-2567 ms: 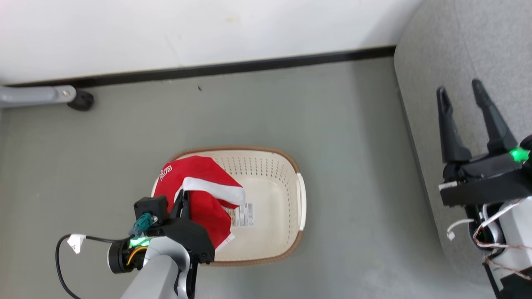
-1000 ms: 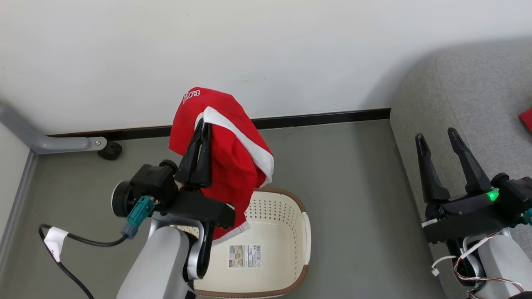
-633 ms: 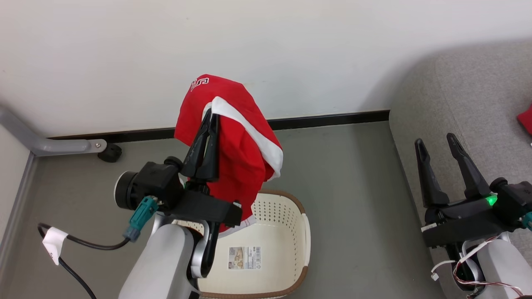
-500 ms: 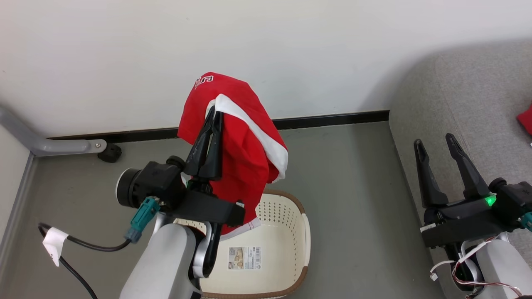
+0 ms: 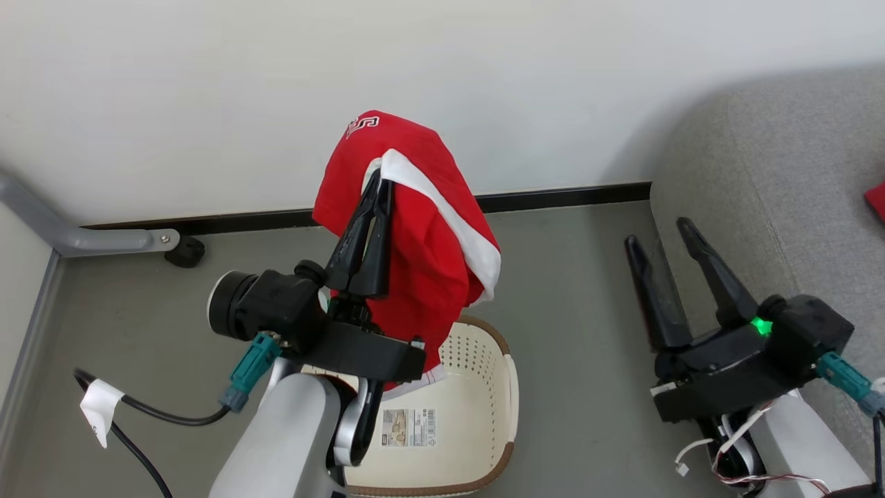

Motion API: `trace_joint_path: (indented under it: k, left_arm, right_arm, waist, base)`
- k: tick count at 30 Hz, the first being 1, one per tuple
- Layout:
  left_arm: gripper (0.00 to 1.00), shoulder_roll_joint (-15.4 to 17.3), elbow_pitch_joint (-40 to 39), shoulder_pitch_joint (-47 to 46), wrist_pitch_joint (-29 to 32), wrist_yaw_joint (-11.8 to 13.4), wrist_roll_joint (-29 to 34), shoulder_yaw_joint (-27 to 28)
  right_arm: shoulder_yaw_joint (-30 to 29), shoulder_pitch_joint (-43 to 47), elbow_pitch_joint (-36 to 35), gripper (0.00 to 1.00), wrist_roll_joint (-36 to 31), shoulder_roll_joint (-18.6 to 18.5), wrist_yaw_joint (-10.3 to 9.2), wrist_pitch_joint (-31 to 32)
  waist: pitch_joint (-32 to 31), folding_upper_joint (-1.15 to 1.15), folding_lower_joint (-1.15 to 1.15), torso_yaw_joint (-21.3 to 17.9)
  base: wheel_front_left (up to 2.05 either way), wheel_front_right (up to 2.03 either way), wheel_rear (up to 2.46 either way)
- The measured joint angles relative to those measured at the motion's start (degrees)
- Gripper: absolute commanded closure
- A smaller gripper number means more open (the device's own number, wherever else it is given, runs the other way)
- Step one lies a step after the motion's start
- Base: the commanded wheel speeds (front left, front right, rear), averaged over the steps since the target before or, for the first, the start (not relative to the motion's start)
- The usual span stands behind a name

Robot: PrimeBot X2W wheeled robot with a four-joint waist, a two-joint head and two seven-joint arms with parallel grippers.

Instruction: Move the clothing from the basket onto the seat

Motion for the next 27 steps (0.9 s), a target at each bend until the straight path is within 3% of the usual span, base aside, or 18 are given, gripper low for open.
trace_joint_path:
  k: [12, 27]
  left_arm:
    - [1.00, 0.03, -0.92, -0.66, 0.00, 0.59, -0.42, -3.53]
    - [1.00, 0.08, -2.55, -1.75, -0.01, 1.58, -1.07, -5.75]
  right_arm:
    - [15.40, -4.80, -3.37, 0.00, 1.59, -2.42, 0.01, 0.00]
    - [25.32, -12.49, 5.17, 0.00, 2.02, -3.97, 0.04, 0.08]
  waist:
    - [0.82, 0.00, 0.00, 1.20]
    - [1.91, 0.00, 0.00, 3.02]
  base:
    - [0.00, 0.00, 0.00]
    - [0.00, 0.00, 0.00]
